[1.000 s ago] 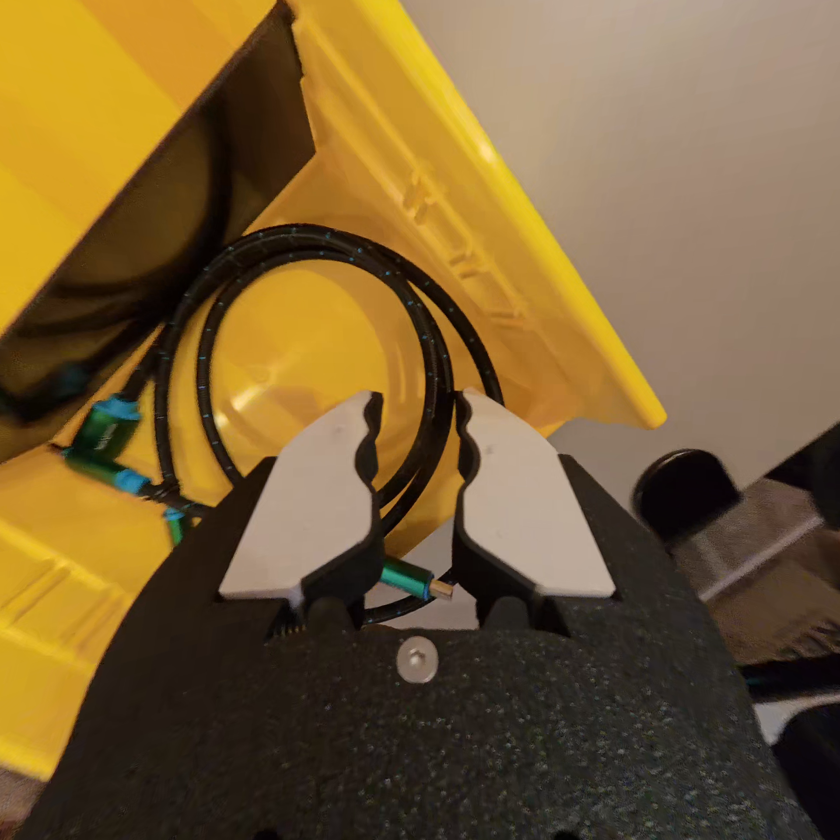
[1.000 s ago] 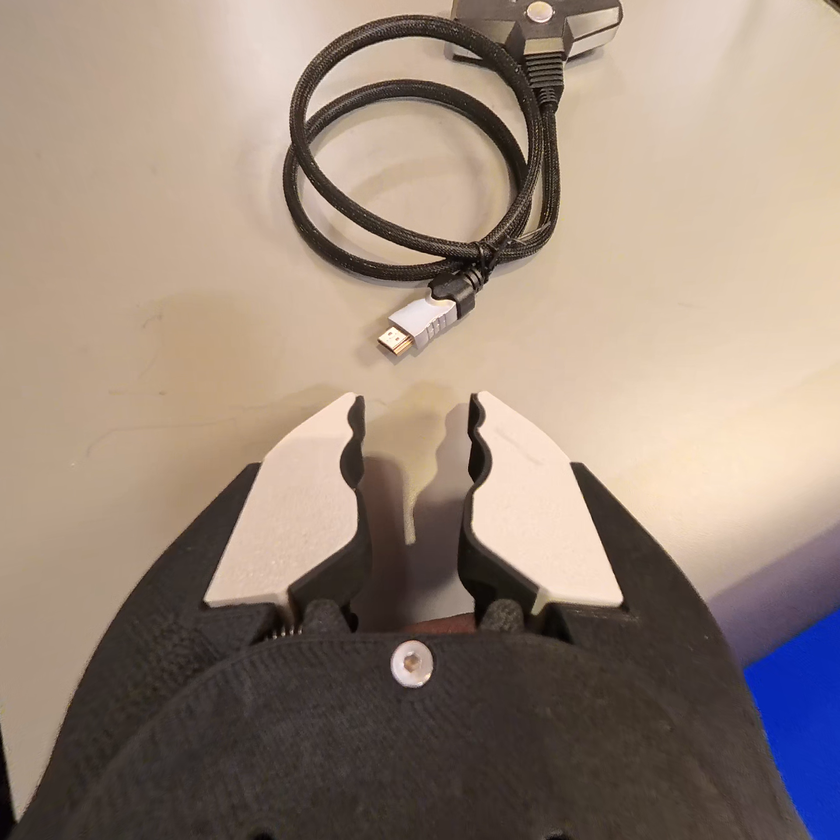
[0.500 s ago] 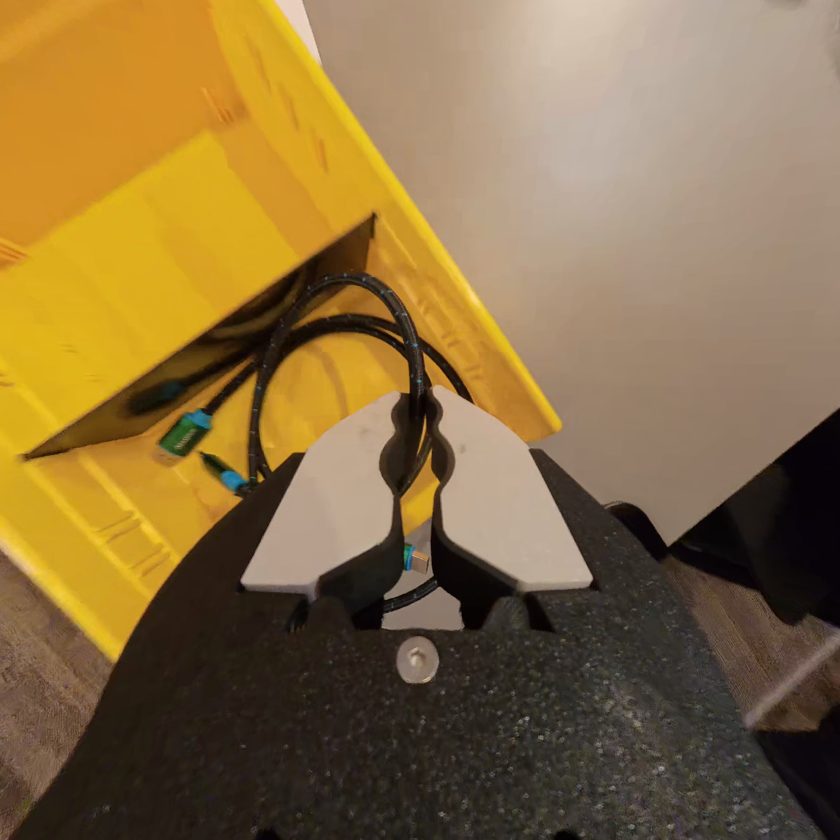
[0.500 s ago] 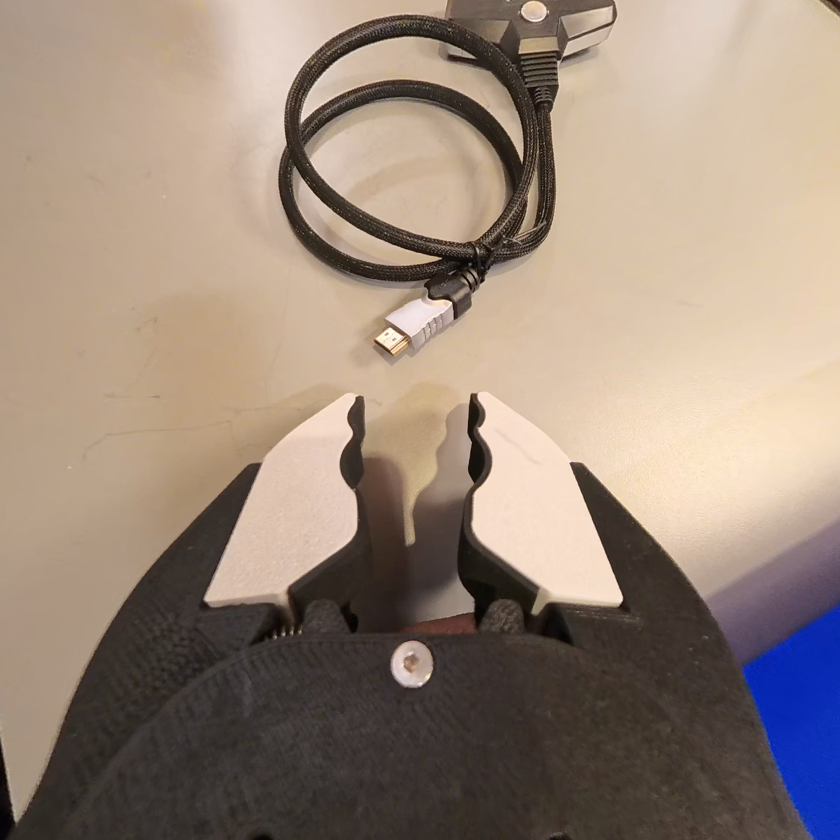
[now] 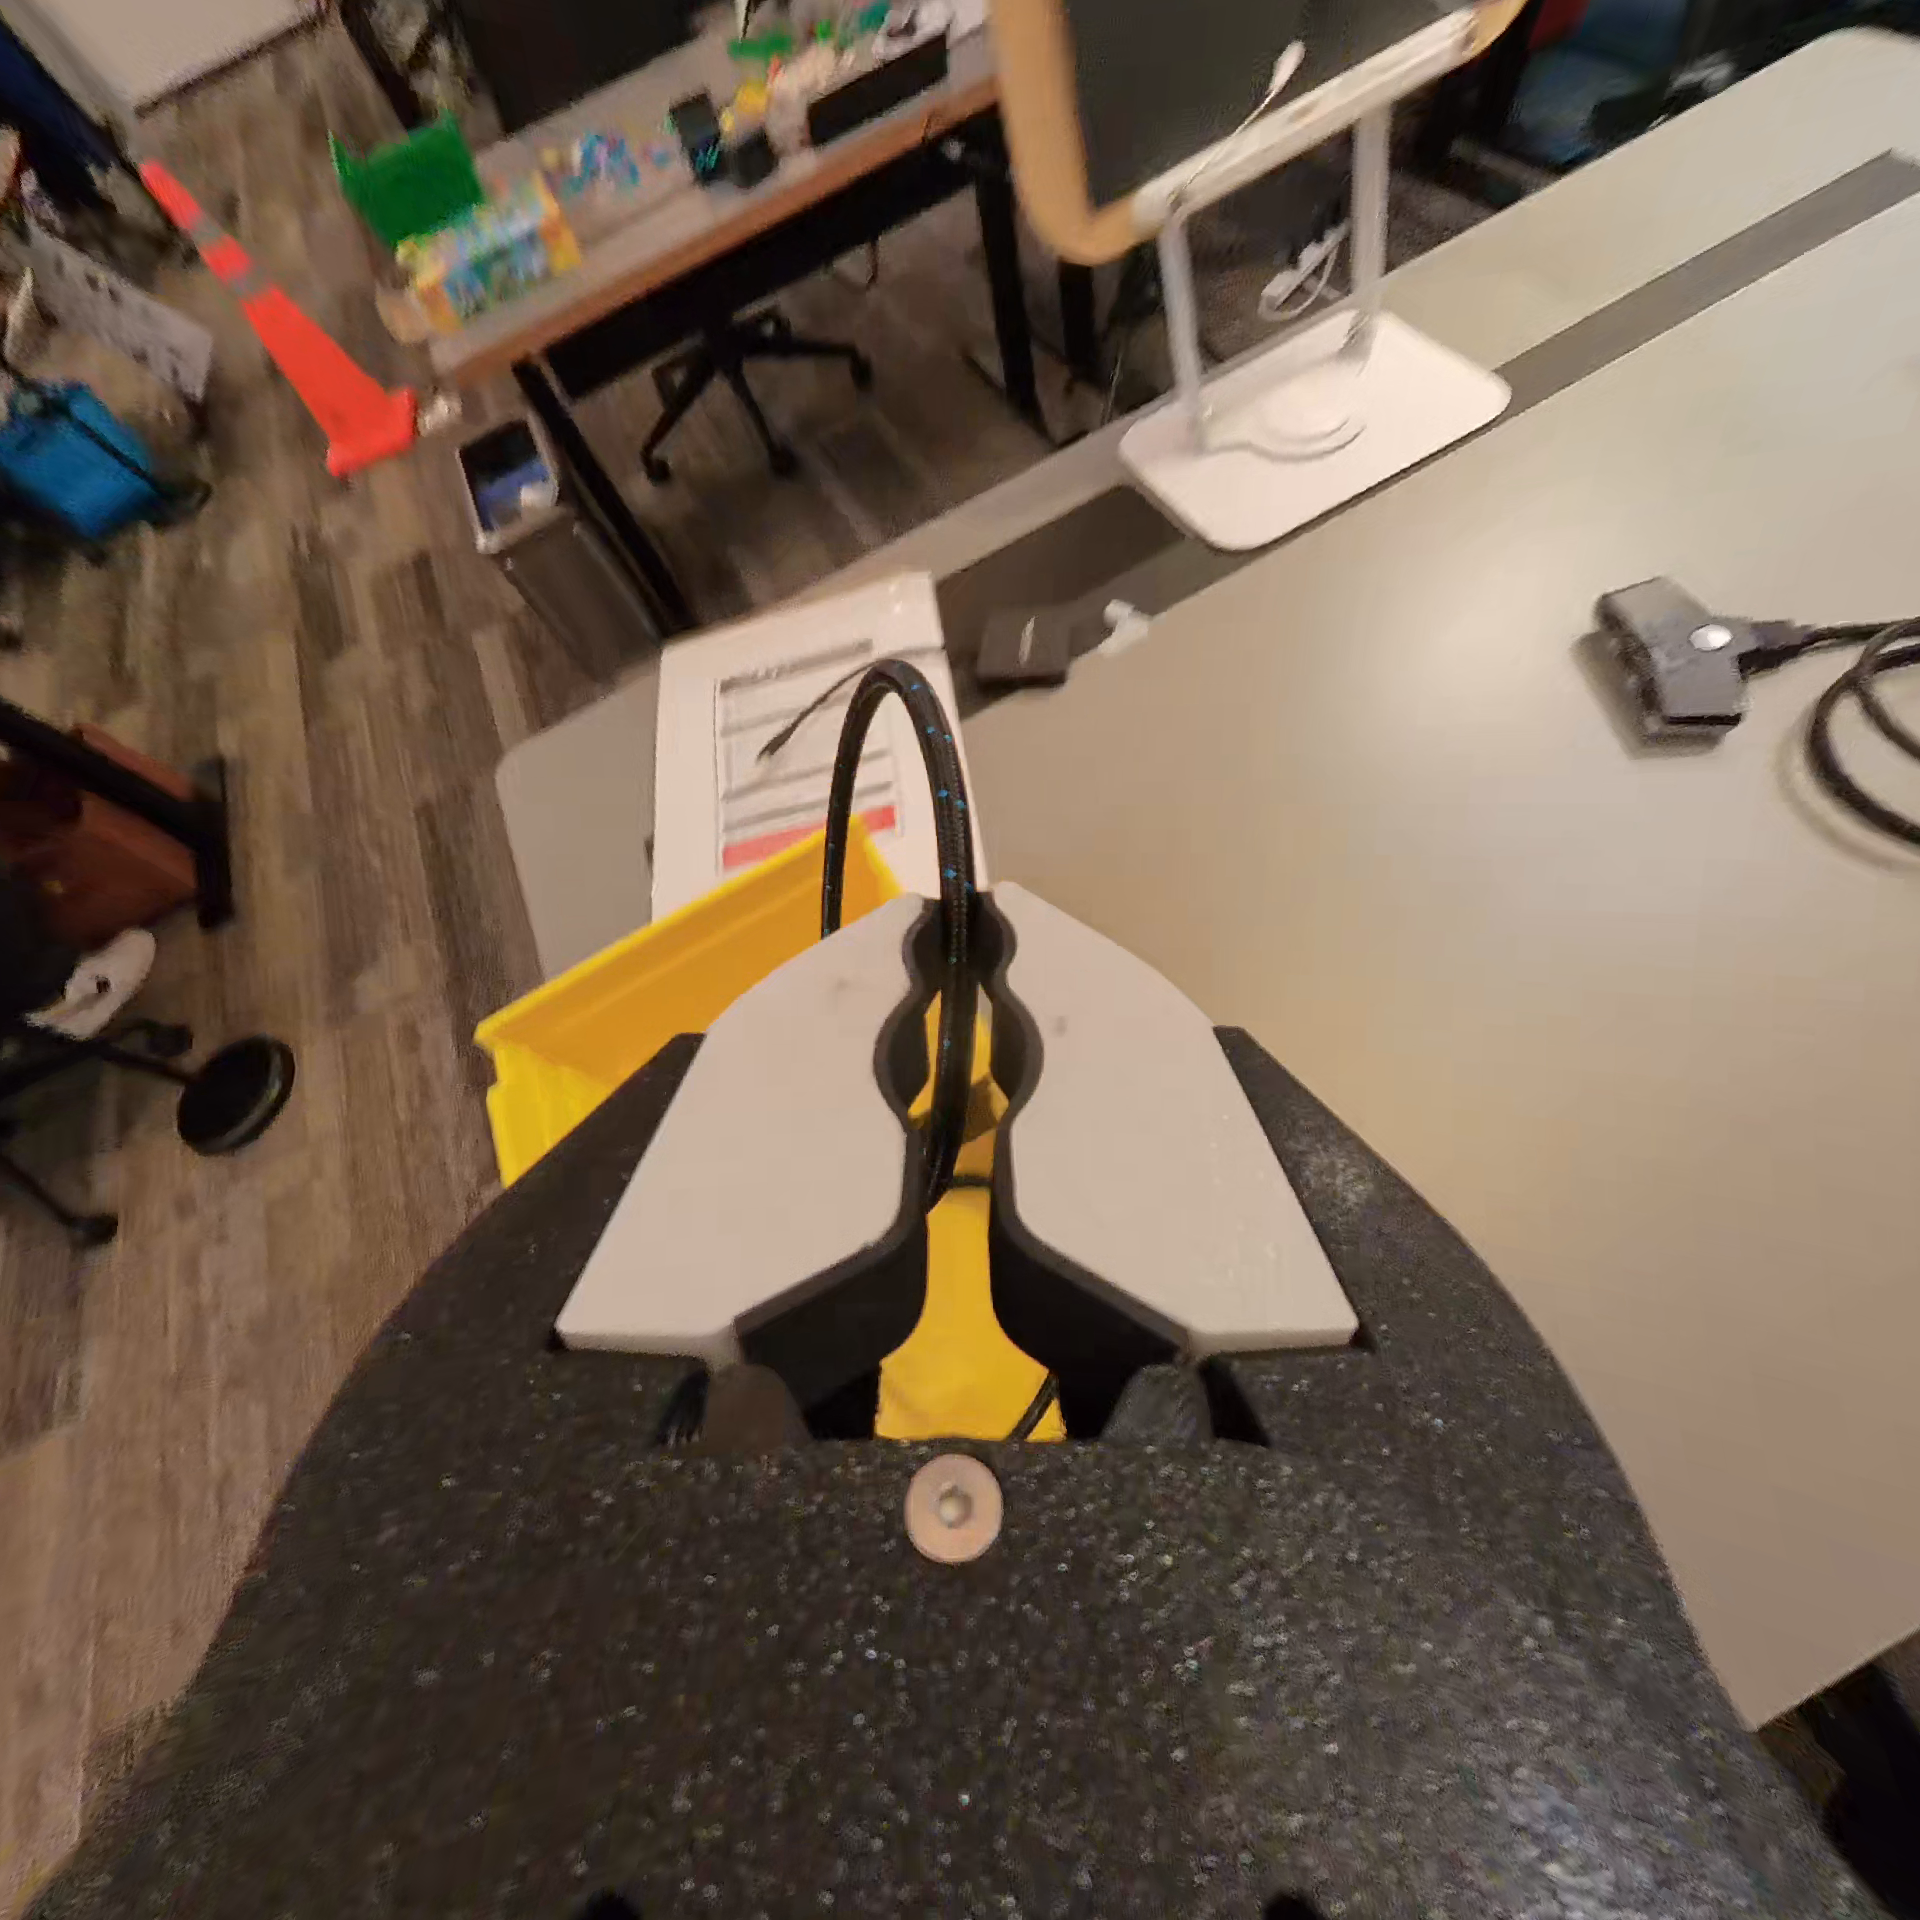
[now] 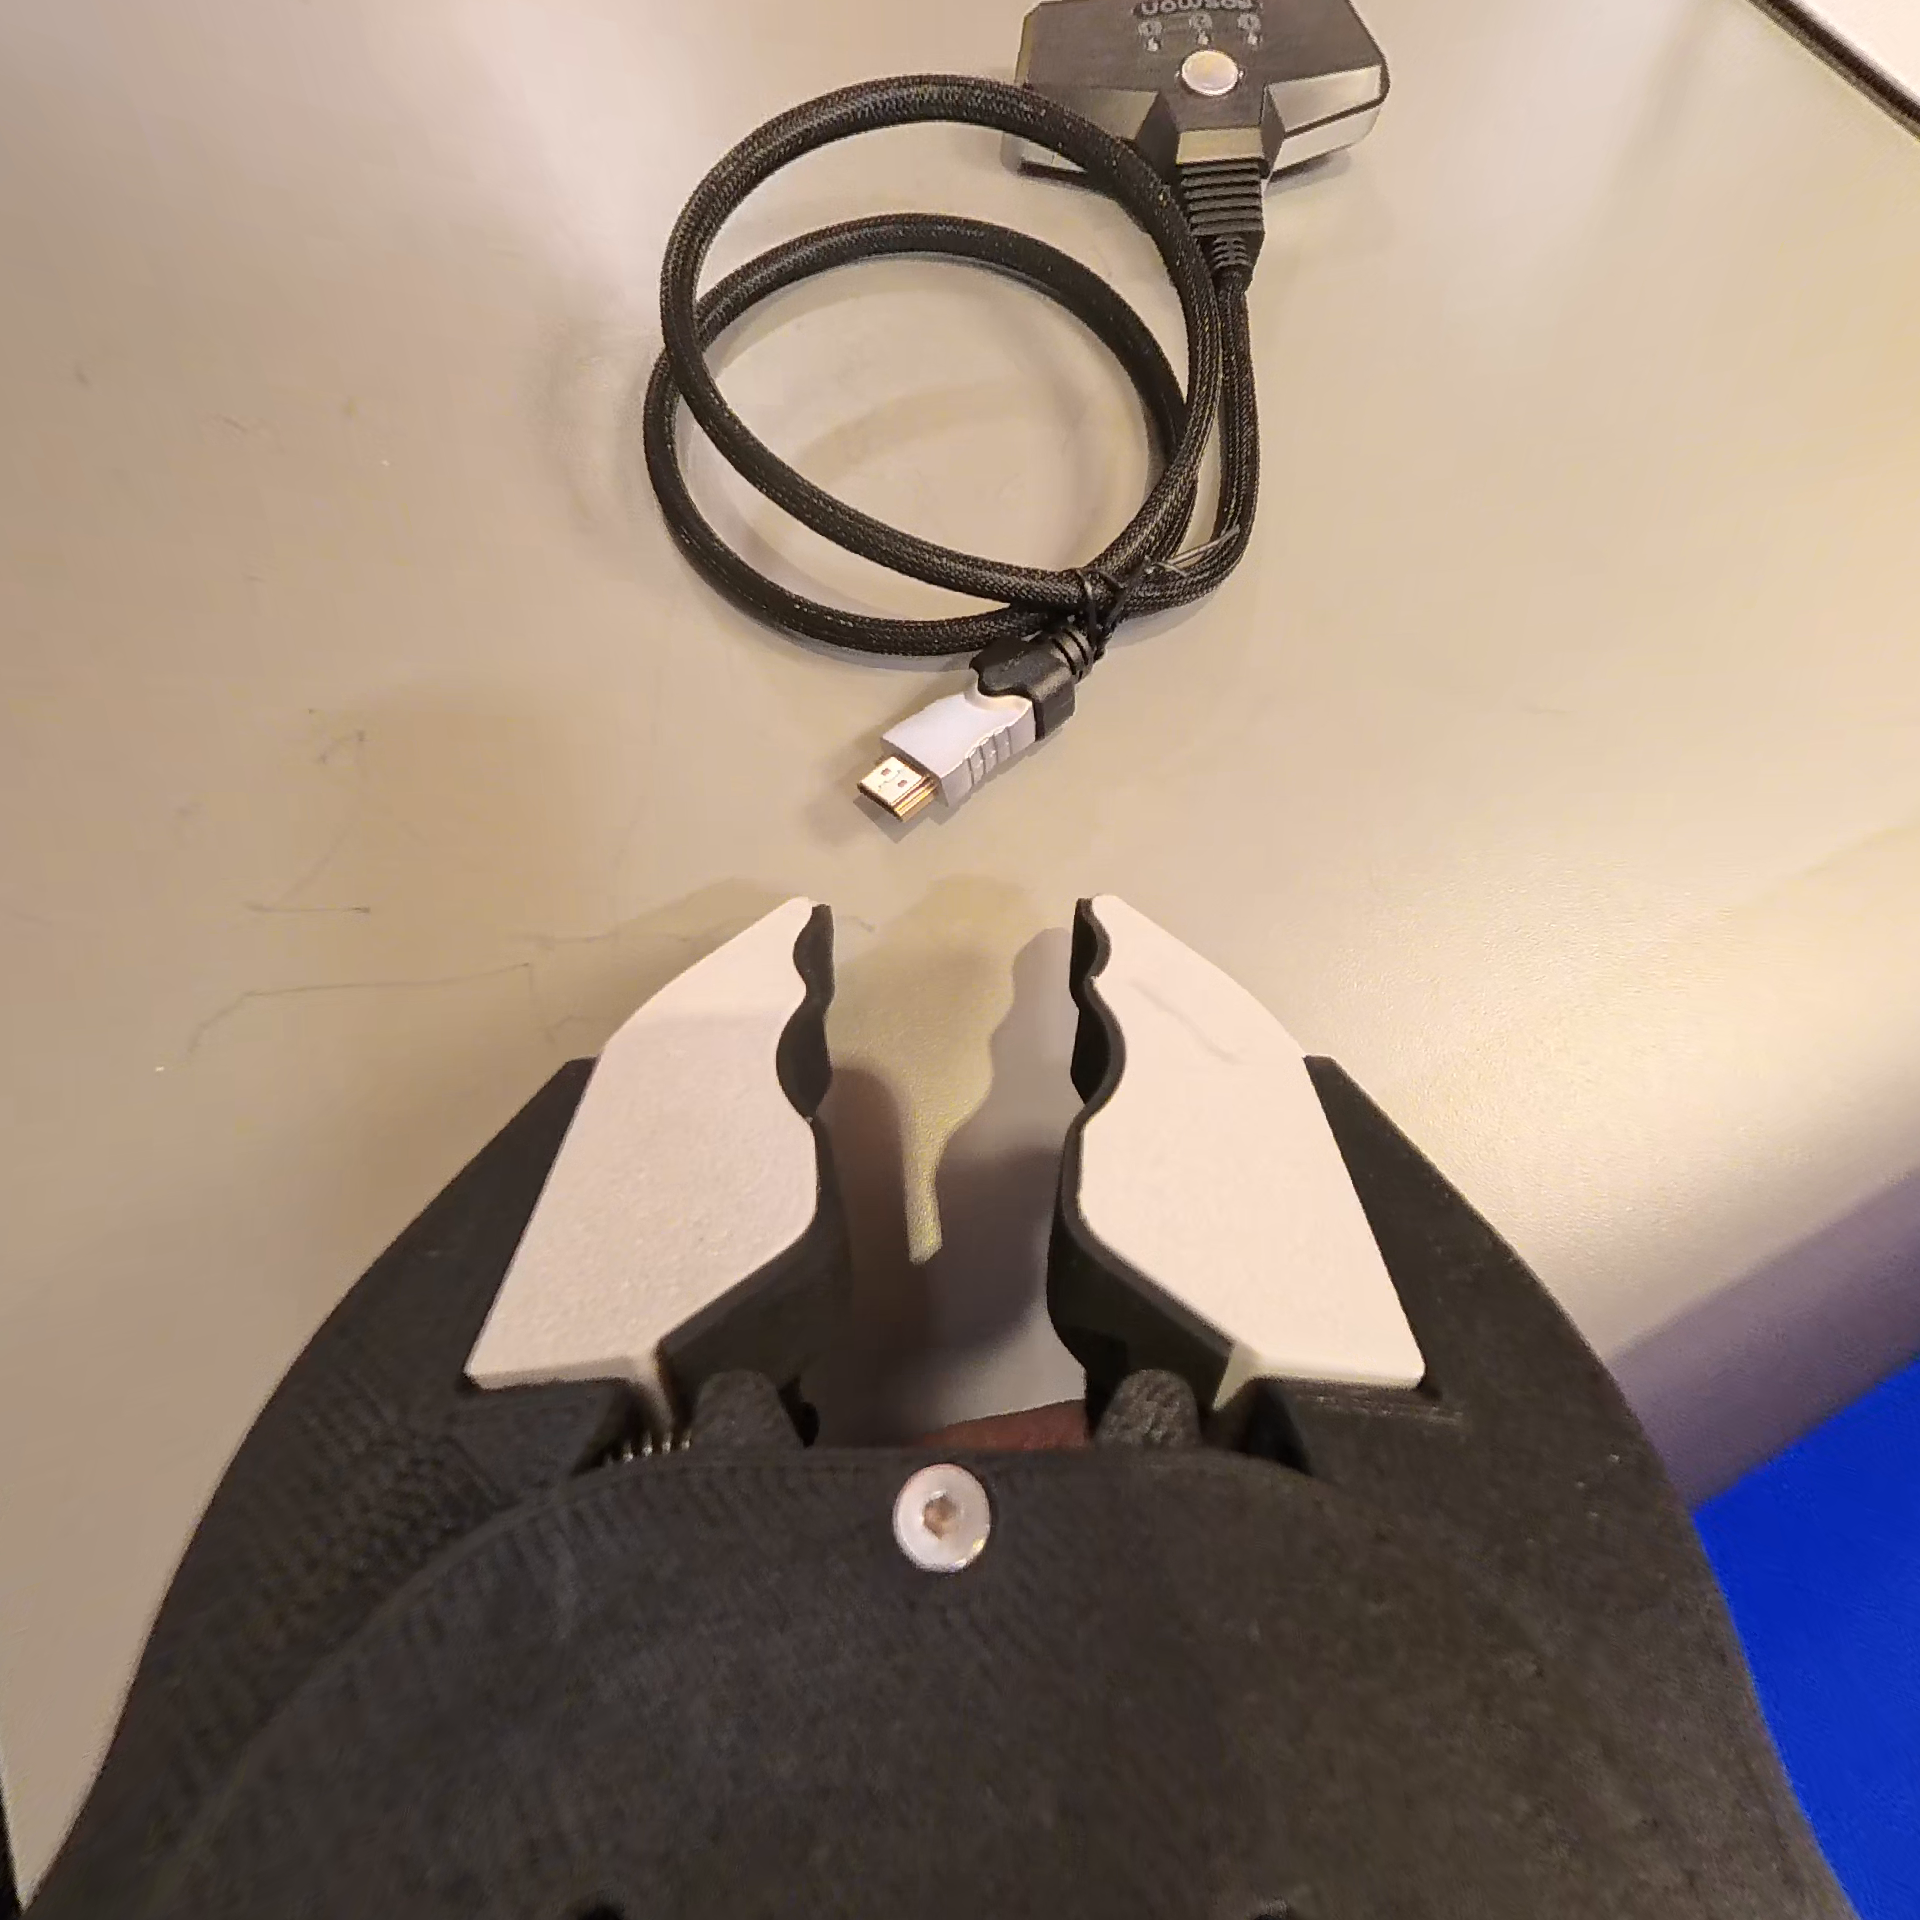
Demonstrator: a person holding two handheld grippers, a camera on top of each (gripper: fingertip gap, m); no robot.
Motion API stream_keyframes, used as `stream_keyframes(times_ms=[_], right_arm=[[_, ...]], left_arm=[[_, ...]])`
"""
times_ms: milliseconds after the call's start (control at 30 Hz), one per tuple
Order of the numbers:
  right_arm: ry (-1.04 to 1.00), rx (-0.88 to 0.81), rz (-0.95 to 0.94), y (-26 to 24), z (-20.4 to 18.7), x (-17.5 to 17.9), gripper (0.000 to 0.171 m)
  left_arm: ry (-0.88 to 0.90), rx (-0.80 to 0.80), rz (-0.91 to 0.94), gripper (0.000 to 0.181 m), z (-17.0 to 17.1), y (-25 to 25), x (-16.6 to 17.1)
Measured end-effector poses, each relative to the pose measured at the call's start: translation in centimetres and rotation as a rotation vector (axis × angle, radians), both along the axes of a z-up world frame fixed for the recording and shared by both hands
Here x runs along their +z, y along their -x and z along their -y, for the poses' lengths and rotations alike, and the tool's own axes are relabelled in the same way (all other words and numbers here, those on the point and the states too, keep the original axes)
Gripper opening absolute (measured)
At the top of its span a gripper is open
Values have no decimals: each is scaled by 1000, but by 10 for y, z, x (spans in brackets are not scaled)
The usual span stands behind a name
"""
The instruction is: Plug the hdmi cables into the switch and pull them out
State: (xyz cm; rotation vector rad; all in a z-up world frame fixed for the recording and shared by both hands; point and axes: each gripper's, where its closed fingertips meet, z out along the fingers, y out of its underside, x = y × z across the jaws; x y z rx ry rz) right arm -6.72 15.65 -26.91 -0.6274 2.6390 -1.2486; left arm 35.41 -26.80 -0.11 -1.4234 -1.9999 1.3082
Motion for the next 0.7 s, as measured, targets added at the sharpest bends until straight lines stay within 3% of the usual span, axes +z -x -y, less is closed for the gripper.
stream_keyframes(times_ms=[267, 500, 700], right_arm=[[87, -34, 65, -1, 12, 16, 43], [331, -131, 144, 1, 67, 71, 40], [357, -241, 193, 34, 130, 94, 54]], left_arm=[[73, -319, -182, 6, -75, 132, 23], [6, -617, -473, 6, -152, 278, -5], [-266, -756, -715, 6, -217, 385, -52]])
